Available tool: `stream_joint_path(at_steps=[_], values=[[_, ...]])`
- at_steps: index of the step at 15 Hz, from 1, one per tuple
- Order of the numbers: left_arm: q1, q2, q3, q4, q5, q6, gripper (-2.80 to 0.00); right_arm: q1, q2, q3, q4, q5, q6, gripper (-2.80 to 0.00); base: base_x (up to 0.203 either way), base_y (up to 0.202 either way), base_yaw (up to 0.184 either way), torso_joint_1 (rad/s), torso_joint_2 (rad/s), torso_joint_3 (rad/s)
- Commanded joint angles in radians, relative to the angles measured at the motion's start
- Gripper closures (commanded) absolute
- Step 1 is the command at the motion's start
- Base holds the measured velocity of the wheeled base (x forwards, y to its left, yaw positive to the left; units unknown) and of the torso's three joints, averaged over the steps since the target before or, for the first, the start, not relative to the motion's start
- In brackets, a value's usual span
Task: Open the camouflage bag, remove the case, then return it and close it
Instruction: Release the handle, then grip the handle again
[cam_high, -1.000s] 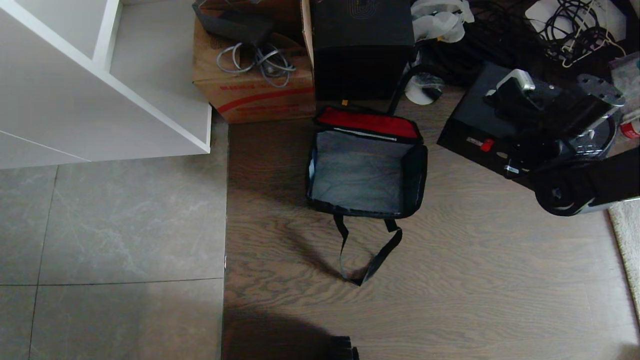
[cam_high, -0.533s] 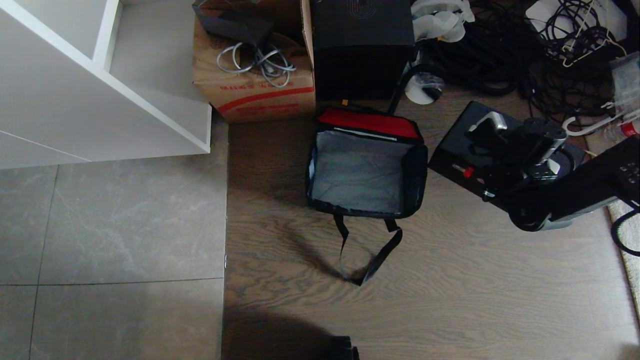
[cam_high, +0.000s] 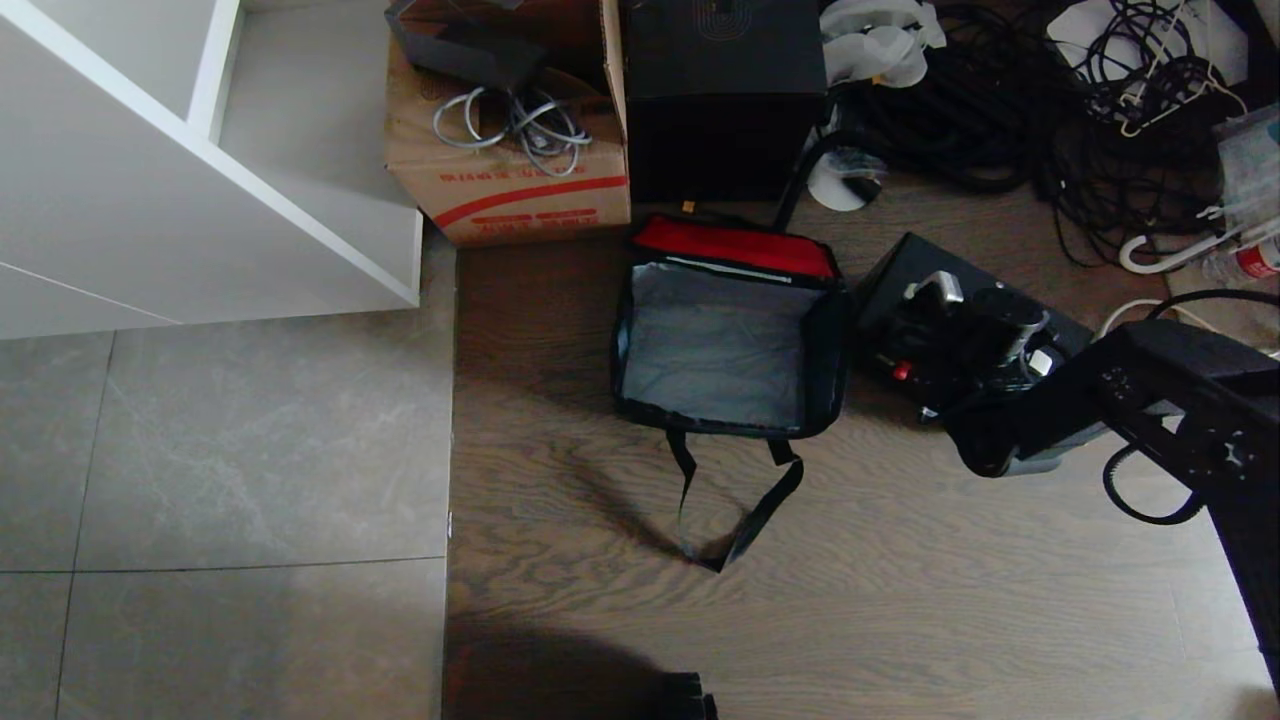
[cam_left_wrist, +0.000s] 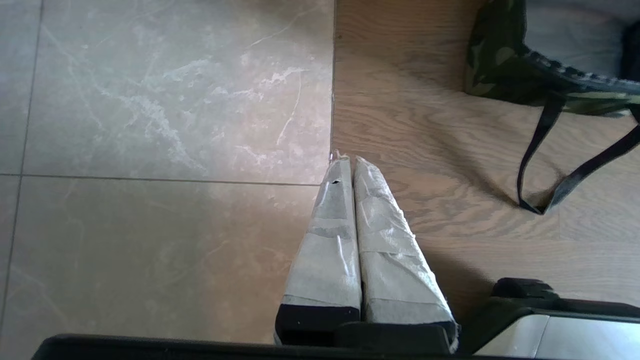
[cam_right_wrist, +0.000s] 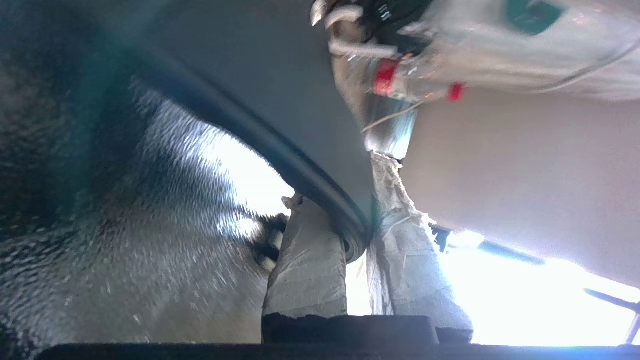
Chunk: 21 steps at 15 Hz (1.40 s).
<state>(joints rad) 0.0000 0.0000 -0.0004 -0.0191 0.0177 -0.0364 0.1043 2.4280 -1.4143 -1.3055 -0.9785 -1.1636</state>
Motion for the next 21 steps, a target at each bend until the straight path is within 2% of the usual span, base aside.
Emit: stream_joint_path(at_steps=[1,6,7,8,10,14,17,18,21], values=[[0.000,0.000,0.010,-0.001,0.001,0.000,0.00,0.002,0.077,-0.007,0.006,-0.003,0.002,0.00,0.000,0.000,0.000,0.000,0.00,0.000],[0.000,0.000,0.010,-0.001,0.000,0.000,0.00,0.004,0.097,0.015,0.016,-0.003,0.005,0.00,0.000,0.000,0.000,0.000,0.00,0.000],[0.000,0.000,0.010,-0.001,0.001,0.000,0.00,0.005,0.097,0.039,0.025,-0.003,0.005,-1.54,0.000,0.000,0.000,0.000,0.00,0.000],[0.000,0.000,0.010,-0.001,0.001,0.000,0.00,0.011,0.096,0.066,0.040,-0.002,0.009,-2.80,0.000,0.000,0.000,0.000,0.00,0.000],[0.000,0.000,0.010,-0.001,0.001,0.000,0.00,0.037,0.084,0.104,0.093,0.000,0.074,-2.80,0.000,0.000,0.000,0.000,0.00,0.000],[0.000,0.000,0.010,-0.001,0.000,0.000,0.00,0.060,0.001,0.203,0.209,0.010,0.152,-2.80,0.000,0.000,0.000,0.000,0.00,0.000],[0.000,0.000,0.010,-0.001,0.001,0.001,0.00,0.082,-0.097,0.325,0.260,0.032,0.205,-2.80,0.000,0.000,0.000,0.000,0.00,0.000],[0.000,0.000,0.010,-0.001,-0.001,0.000,0.00,0.087,-0.139,0.371,0.265,0.041,0.213,0.00,0.000,0.000,0.000,0.000,0.00,0.000],[0.000,0.000,0.010,-0.001,0.001,0.000,0.00,0.092,-0.241,0.491,0.288,0.096,0.236,0.00,0.000,0.000,0.000,0.000,0.00,0.000]])
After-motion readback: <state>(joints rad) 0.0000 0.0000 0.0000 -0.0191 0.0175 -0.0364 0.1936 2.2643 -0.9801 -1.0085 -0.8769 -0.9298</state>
